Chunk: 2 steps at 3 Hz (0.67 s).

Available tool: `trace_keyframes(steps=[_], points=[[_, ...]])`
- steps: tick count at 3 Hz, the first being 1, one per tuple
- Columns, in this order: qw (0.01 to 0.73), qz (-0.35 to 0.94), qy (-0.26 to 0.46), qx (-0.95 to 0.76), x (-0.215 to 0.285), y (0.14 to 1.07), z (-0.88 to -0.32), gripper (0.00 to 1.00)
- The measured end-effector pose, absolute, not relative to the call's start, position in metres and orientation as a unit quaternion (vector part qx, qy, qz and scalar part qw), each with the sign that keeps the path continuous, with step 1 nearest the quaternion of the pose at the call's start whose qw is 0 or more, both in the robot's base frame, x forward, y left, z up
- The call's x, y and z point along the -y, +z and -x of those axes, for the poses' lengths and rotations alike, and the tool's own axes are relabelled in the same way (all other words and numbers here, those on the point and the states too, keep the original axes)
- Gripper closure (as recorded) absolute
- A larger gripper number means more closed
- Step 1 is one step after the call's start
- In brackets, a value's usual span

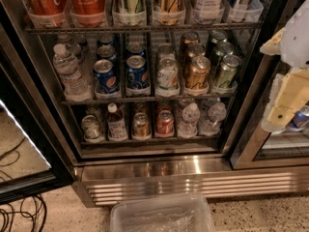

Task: Pick green can from top shelf of fridge

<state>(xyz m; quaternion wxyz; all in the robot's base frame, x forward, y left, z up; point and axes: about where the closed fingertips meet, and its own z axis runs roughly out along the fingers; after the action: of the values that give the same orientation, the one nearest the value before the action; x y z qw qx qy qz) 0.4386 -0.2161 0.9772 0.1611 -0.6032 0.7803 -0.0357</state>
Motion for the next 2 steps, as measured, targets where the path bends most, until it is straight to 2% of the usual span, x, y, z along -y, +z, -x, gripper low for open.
trace_keyframes(steps=[1, 2], points=[[0.169, 0.601, -0.038, -0.780, 0.210, 0.980, -0.443, 0.00], [0.223, 0.585, -0.026, -0.779, 0.188, 0.990, -0.455, 0.00]])
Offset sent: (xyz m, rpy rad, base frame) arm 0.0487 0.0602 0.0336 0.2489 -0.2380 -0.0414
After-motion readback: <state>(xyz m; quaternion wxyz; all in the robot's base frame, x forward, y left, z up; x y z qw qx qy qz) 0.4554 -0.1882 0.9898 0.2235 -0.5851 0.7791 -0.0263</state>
